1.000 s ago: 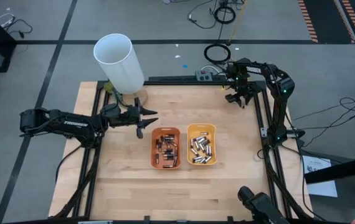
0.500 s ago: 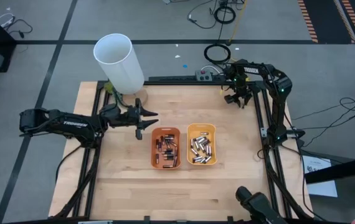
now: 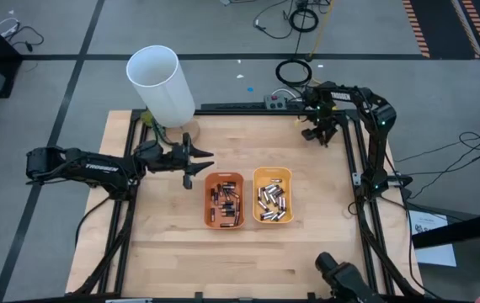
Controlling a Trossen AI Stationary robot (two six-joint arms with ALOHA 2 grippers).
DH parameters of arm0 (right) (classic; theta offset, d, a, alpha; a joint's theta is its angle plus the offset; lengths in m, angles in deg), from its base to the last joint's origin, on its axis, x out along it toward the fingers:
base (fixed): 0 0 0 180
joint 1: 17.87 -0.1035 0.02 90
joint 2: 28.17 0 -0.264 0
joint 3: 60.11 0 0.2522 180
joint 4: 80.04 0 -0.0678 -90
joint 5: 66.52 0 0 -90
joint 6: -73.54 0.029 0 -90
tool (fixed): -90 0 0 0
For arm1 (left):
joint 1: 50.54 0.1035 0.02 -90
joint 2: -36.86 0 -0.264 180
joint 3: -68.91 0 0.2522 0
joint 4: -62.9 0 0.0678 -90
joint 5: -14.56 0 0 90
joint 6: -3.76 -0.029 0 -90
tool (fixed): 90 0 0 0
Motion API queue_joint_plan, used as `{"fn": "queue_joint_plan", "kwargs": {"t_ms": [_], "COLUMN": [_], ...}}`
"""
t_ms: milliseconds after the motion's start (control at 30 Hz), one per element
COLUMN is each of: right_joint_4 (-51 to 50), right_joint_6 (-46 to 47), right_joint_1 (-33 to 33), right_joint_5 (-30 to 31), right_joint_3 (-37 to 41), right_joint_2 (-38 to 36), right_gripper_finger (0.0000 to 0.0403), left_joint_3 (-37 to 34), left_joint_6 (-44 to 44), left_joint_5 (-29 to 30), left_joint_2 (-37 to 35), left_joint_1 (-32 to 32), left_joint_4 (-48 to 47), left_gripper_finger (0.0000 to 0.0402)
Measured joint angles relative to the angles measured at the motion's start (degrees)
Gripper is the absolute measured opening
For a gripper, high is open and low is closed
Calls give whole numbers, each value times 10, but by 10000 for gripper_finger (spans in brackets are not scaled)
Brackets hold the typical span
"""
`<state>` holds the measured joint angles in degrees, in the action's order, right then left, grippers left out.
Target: Sort batteries
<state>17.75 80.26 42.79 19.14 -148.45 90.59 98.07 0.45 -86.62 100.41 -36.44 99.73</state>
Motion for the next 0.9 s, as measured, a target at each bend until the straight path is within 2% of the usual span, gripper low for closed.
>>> {"fn": "queue_joint_plan", "kwargs": {"t_ms": [133, 200, 500, 733, 900], "right_joint_4": [5, 4, -26, -26, -20], "right_joint_6": [-22, -32, -60, -87, -87], "right_joint_1": [-5, -4, -19, -55, -117], "right_joint_5": [-1, -4, -5, -23, -68], "right_joint_3": [4, 5, -12, -19, -20], "right_joint_2": [1, 1, -11, -95, -168], "right_gripper_finger": [37, 14, 5, 2, 2], "left_joint_3": [0, 0, 0, 0, 0], "left_joint_6": [0, 0, 0, -1, -1], "left_joint_5": [0, 0, 0, 0, 0], "left_joint_2": [0, 0, 0, 0, 0], "left_joint_1": [0, 0, 0, 0, 0], "left_joint_4": [0, 0, -1, -2, -2], "left_gripper_finger": [135, 135, 135, 135, 135]}}
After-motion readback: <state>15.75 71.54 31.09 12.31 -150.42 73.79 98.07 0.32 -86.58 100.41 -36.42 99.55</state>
